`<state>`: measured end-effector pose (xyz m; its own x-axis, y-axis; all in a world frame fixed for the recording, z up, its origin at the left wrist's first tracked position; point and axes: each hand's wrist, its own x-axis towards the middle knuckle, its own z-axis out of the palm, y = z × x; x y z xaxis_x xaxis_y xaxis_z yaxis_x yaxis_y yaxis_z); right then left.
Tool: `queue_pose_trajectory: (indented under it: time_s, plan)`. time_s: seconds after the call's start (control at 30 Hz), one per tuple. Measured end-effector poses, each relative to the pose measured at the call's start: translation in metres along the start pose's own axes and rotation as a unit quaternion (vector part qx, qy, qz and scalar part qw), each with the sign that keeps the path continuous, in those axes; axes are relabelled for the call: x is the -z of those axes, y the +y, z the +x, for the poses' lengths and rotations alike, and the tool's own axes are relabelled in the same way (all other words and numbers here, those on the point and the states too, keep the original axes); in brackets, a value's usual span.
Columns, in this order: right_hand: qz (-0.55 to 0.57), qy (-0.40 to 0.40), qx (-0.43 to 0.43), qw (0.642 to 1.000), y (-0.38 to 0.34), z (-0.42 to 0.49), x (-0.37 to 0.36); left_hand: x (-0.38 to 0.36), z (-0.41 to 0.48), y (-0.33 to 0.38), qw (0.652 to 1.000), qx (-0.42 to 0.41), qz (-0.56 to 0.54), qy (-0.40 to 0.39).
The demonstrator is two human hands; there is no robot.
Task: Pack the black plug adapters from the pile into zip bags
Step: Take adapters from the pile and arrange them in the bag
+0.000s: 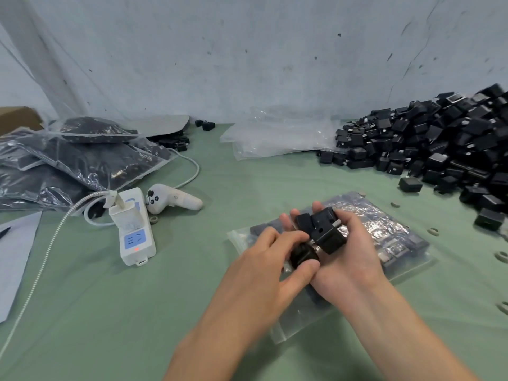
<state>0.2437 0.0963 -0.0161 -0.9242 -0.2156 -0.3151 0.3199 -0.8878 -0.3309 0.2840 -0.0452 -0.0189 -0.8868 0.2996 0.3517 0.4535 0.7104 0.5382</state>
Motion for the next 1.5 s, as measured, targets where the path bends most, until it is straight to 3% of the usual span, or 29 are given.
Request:
queue_pose_trajectory:
  time_s: [0.1,0.27,0.37,0.47,0.7,0.93,1.07,1.17,1.5]
  plan:
    - [0.009,0.008,0.001,1.0,0.002,-0.002,0.0,0.002,-0.008,-0.001,1.0,0.008,-0.025,0.009]
    - [0.048,0.015,0.022,0.999,-0.002,-0.005,-0.008,0.018,-0.005,-0.013,0.957,0.145,-0.226,0.113]
    - [0.068,0.019,0.026,0.997,-0.011,-0.006,-0.008,0.034,-0.008,-0.036,0.93,0.228,-0.24,0.161]
    - [0.075,0.027,0.035,0.996,-0.019,-0.005,-0.008,0.043,-0.019,-0.057,0.924,0.287,-0.214,0.137]
    - [0.071,0.034,0.06,0.995,-0.028,-0.002,-0.009,0.04,-0.046,-0.072,0.985,0.15,-0.076,-0.028]
    - [0.059,0.037,0.064,0.996,-0.027,-0.001,-0.01,0.032,-0.053,-0.065,0.994,0.058,-0.072,-0.056]
    - [0.058,0.034,0.062,0.996,-0.028,-0.001,-0.009,0.038,-0.056,-0.07,0.991,0.098,-0.088,-0.014]
    - [0.059,0.035,0.062,0.996,-0.029,-0.001,-0.009,0.036,-0.057,-0.073,0.99,0.129,-0.043,-0.028]
    - [0.059,0.033,0.061,0.996,-0.031,-0.002,-0.008,0.031,-0.052,-0.064,0.997,0.061,0.006,-0.05]
